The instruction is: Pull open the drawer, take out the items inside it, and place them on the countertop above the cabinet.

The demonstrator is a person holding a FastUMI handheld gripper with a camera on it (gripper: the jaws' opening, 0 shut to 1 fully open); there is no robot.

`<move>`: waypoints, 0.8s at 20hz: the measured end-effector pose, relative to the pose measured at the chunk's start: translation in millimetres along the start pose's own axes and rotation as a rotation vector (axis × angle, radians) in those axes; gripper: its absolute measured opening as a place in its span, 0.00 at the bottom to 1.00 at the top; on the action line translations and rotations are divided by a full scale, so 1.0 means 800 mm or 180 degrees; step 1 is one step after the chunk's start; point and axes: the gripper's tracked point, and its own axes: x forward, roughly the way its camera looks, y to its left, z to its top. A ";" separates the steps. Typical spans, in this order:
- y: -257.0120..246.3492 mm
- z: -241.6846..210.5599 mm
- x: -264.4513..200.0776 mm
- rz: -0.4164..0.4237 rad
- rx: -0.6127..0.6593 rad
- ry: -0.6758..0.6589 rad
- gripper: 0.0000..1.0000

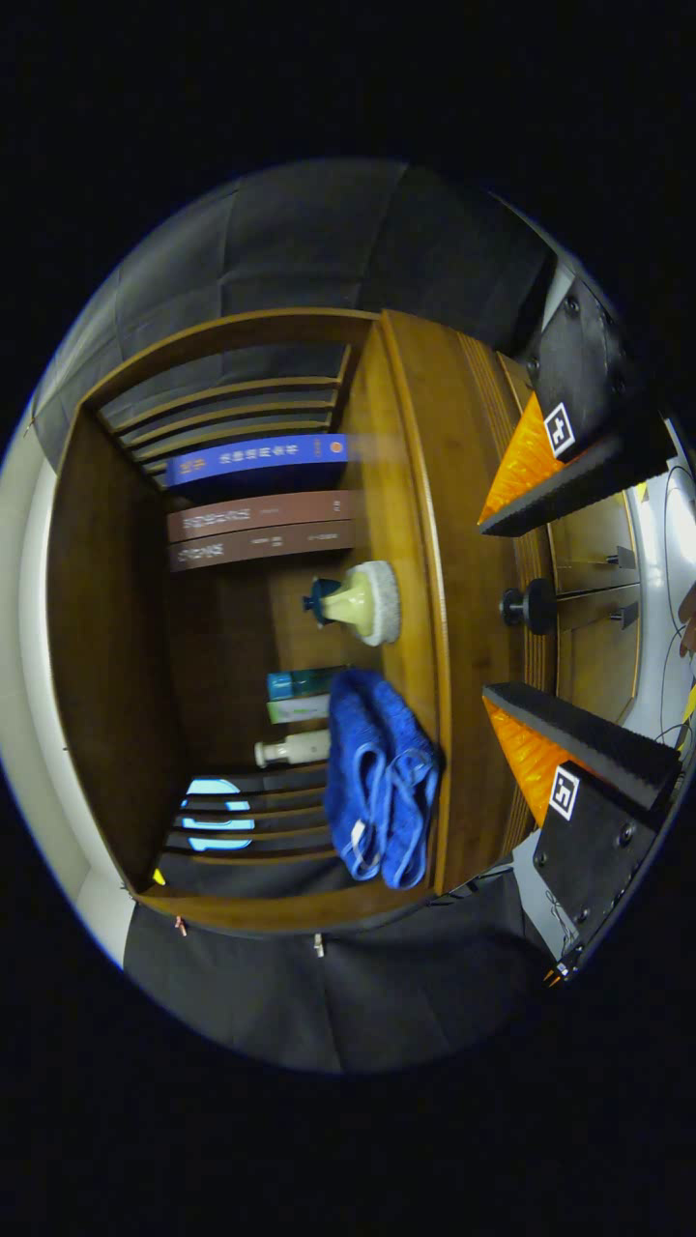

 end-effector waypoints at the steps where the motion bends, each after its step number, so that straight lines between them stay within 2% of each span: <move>1: 0.001 0.026 -0.011 0.0000 -0.0032 -0.0094 1.00; 5: 0.026 0.140 -0.059 0.0191 -0.0154 -0.0570 0.99; 7: 0.029 0.188 -0.086 0.0173 -0.0181 -0.0698 0.99; 11: 0.040 0.230 -0.124 0.0213 -0.0186 -0.0674 0.99; 16: 0.048 0.245 -0.153 0.0267 -0.0175 -0.0614 0.99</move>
